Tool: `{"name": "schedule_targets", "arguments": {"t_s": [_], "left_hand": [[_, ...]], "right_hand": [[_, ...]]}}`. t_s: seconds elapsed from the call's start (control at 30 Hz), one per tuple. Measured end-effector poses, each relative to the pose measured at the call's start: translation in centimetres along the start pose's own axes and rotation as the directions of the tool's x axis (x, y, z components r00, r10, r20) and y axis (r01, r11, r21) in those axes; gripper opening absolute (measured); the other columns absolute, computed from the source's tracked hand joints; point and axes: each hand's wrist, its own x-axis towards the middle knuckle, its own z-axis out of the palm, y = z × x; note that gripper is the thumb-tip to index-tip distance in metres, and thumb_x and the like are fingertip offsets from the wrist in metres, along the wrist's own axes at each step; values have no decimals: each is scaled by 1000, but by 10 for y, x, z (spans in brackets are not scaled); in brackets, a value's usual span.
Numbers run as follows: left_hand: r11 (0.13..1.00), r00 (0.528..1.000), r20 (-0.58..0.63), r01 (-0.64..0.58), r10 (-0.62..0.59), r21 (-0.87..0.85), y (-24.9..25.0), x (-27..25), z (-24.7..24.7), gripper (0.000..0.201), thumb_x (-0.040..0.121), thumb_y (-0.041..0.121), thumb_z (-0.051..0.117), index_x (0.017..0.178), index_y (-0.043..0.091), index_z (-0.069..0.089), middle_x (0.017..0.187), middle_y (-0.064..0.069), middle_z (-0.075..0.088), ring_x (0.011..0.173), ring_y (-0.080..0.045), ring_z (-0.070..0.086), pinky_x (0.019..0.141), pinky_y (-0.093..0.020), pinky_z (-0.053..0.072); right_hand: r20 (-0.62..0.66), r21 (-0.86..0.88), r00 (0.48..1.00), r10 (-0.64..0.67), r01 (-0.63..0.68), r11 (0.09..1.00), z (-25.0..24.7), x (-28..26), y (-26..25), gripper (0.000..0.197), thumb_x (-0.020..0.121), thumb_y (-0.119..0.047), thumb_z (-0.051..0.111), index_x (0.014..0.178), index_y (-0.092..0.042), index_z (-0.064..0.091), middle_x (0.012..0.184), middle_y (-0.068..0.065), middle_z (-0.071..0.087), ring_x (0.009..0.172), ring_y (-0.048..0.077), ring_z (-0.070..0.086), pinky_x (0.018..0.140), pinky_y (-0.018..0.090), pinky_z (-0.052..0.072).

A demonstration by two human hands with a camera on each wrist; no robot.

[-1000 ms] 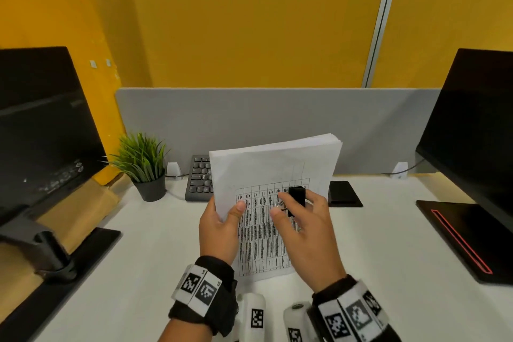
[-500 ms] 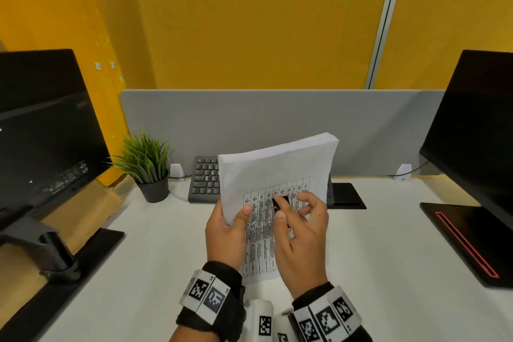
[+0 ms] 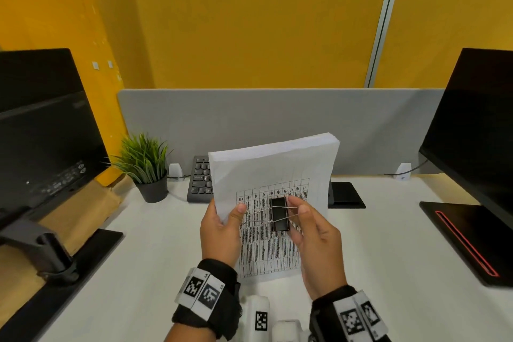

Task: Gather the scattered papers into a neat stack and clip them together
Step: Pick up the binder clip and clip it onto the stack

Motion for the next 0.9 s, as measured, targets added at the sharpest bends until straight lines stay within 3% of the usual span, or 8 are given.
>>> {"name": "schedule_targets", "arguments": {"t_s": [0.07, 0.17, 0.23, 0.37, 0.5, 0.63, 0.8, 0.9], "left_hand": [[1000, 1000, 2, 1, -1, 6, 0, 0, 0, 29, 85, 8, 63, 101, 32, 56, 100, 12, 66, 92, 4, 62, 74, -7, 49], [1000, 1000, 7, -7, 7, 11, 1, 1, 1, 28, 85, 7, 63, 98, 32, 56, 98, 12, 66, 84, 10, 64, 70, -7, 48], [999, 1000, 22, -21, 21, 25, 1, -1, 3, 26, 86, 6, 61, 98, 29, 58, 94, 10, 67, 83, 8, 65, 71, -9, 49], [1000, 999, 49, -3, 1, 30, 3, -4, 7, 10, 87, 8, 60, 93, 15, 63, 86, -8, 69, 83, -24, 67, 73, -34, 56], [981, 995, 43, 94, -88, -172, 8, -2, 7, 30, 67, 35, 69, 93, 21, 62, 79, -1, 69, 80, -20, 64, 76, -36, 54], [984, 995, 52, 88, -80, -153, 7, -2, 8, 22, 84, 3, 59, 97, 21, 60, 78, 10, 73, 80, -18, 65, 76, -32, 54], [997, 996, 91, 31, -26, -63, 8, -5, 7, 27, 85, 0, 60, 103, 20, 58, 84, 10, 73, 79, 0, 68, 66, -13, 51], [998, 996, 82, 34, -30, -46, 6, -5, 6, 25, 86, 8, 63, 107, 21, 60, 96, 4, 74, 92, -14, 69, 81, -32, 55]], "right_hand": [[72, 198, 995, 69, -82, 977, -2, 4, -3, 43, 76, -51, 62, 103, -19, 72, 112, 6, 70, 108, 18, 65, 88, 33, 55], [205, 384, 967, 153, -223, 896, 0, 5, -11, 38, 77, -35, 60, 103, -10, 70, 112, 16, 69, 107, 25, 65, 81, 31, 56], [299, 431, 931, 210, -328, 841, 4, 2, -12, 38, 82, -27, 57, 110, -2, 64, 117, 20, 66, 111, 29, 63, 84, 36, 55], [348, 313, 908, 232, -346, 885, 18, -6, -8, 32, 90, -19, 51, 111, 2, 63, 118, 15, 66, 114, 26, 61, 94, 48, 51], [333, 244, 913, 235, -325, 914, 13, -8, -14, 28, 80, -27, 60, 97, -8, 73, 111, 12, 69, 106, 17, 66, 83, 35, 56], [420, 190, 879, 223, -326, 926, 5, -11, -20, 33, 79, -27, 65, 99, -2, 71, 112, 14, 69, 108, 21, 66, 86, 27, 54], [469, -58, 853, 229, -228, 972, 3, -16, -27, 30, 79, -40, 67, 94, -15, 74, 110, 9, 70, 107, 21, 65, 89, 39, 55], [519, -131, 810, 272, -239, 962, -2, -13, -35, 19, 79, -29, 64, 89, -20, 76, 106, 7, 70, 100, 20, 67, 77, 39, 59]]}}
